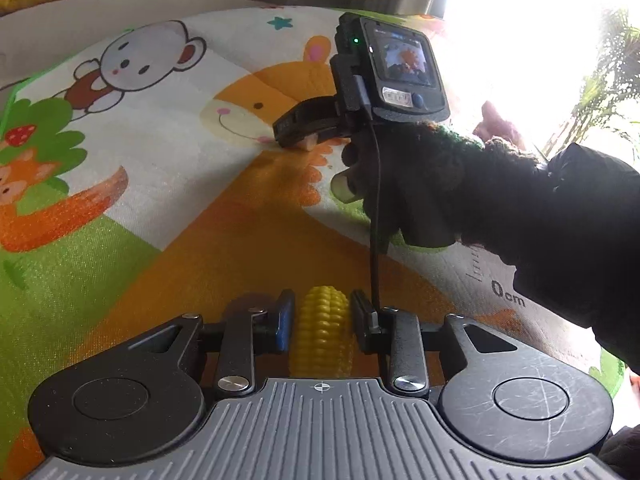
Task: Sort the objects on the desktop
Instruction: 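Grasp a small white bottle with the right tool while the left tool holds the corn, then carry the corn with the left tool while the right tool carries the bottle toward the box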
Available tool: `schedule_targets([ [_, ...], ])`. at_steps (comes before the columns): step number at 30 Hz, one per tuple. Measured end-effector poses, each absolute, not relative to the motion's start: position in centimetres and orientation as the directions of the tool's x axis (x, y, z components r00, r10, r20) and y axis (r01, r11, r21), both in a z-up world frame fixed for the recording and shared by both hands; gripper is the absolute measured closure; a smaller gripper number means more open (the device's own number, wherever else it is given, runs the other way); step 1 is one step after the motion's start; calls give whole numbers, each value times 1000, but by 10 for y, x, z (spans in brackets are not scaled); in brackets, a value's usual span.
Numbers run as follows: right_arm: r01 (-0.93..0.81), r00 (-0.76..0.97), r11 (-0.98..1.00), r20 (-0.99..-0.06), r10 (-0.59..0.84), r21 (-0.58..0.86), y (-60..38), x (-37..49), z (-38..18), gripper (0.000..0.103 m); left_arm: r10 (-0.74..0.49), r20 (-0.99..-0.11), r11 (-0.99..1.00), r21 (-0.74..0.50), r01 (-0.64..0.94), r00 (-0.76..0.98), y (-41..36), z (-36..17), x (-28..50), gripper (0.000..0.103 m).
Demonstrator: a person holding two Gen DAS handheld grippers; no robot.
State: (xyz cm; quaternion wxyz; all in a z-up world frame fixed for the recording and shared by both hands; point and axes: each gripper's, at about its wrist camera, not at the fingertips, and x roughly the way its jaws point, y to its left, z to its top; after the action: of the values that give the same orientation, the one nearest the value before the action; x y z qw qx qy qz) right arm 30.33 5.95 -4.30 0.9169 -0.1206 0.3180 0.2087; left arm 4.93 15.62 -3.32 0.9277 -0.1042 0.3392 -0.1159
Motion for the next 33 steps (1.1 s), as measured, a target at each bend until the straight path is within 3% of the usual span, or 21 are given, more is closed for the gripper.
schedule_targets([
  [15, -593, 602, 802, -622, 501, 72, -9, 192, -18, 78, -270, -616, 956, -265, 127, 740, 148, -30, 56, 69],
  [25, -515, 667, 856, -609, 429, 40, -125, 113, -19, 78, -335, -606, 942, -239, 237, 722, 95, -17, 57, 69],
  [33, -442, 685, 897, -632, 362, 34, -177, 87, -35, 78, -340, -648, 936, -160, 314, 681, 39, -29, 67, 68],
])
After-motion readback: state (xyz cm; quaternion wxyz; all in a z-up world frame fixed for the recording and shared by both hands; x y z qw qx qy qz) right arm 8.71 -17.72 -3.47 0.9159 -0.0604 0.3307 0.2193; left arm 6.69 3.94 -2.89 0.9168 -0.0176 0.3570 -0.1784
